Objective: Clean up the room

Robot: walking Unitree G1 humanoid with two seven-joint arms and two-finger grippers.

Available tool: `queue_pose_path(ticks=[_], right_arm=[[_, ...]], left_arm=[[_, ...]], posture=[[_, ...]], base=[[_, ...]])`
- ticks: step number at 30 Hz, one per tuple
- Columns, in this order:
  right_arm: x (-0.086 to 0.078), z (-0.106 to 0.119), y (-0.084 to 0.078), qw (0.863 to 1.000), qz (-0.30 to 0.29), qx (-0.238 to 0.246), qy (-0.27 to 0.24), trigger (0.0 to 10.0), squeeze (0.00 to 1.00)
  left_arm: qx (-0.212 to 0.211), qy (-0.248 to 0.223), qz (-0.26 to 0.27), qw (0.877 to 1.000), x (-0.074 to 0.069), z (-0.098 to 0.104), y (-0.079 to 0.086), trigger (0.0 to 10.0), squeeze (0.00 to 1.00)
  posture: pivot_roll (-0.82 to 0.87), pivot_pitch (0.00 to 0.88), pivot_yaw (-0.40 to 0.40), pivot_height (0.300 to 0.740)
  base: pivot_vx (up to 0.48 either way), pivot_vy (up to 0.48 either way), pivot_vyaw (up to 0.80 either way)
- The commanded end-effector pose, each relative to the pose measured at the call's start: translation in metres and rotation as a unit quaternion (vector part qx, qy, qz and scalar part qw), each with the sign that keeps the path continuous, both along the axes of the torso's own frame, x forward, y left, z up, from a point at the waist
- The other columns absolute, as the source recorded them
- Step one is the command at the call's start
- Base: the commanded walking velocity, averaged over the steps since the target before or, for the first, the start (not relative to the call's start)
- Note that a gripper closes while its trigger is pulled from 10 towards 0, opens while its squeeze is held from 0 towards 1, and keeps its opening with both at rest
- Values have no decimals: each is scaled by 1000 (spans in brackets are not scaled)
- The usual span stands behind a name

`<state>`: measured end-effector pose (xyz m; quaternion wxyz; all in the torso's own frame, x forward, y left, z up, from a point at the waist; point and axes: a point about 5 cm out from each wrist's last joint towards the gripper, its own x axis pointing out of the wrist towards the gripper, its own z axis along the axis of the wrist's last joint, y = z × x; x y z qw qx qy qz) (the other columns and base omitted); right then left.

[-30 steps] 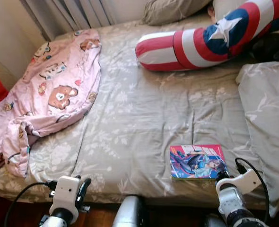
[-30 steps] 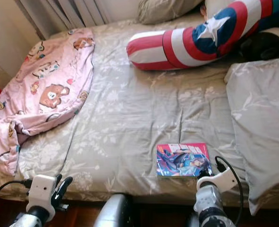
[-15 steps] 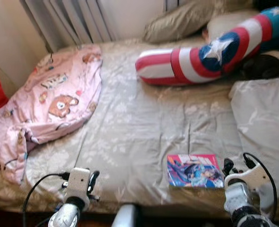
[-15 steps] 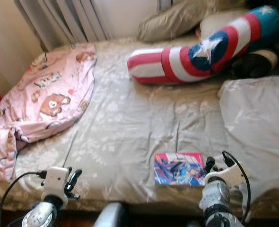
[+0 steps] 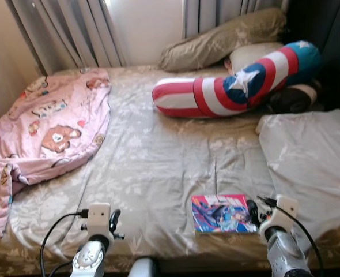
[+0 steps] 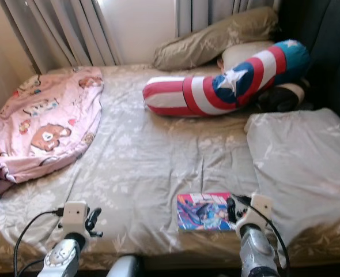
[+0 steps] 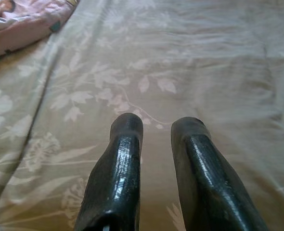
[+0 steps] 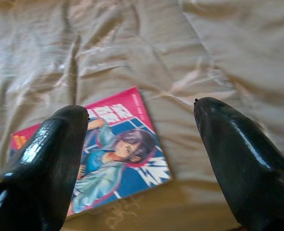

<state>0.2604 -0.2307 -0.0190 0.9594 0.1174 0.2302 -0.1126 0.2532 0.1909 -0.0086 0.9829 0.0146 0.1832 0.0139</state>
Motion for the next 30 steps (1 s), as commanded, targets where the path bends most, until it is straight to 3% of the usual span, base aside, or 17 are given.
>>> queue_pose_path(ticks=[1, 7, 13, 18, 21, 30], right_arm=[[-8, -7, -2, 1000, -8, 8, 21, 10000, 0], [-39, -36, 11, 992, 14, 6, 126, 10000, 0], [-48, -42, 10, 990, -31, 24, 134, 10000, 0], [-53, -45, 10, 989, -28, 25, 143, 10000, 0], [-67, -54, 11, 983, -25, 27, 181, 10000, 0], [-84, -63, 14, 977, 4, 18, 214, 10000, 0]], left_arm=[[-5, 11, 10, 1000, -1, -5, 1, 10000, 0], [7, 93, -10, 996, -19, -32, 1, 10000, 0], [11, 136, -11, 991, -31, -44, 3, 10000, 0], [16, 158, -15, 987, -37, -49, 2, 10000, 0], [14, 172, 9, 985, -40, -52, 6, 10000, 0], [9, 217, 37, 976, -63, -66, 11, 10000, 0]], posture=[[-23, 0, 61, 669], [-17, 0, 86, 709], [-35, 0, 108, 739], [-47, 0, 112, 740], [-31, 0, 100, 740], [-42, 0, 96, 740]], base=[[0, 0, 0], [0, 0, 0], [0, 0, 0], [0, 0, 0], [0, 0, 0], [0, 0, 0]])
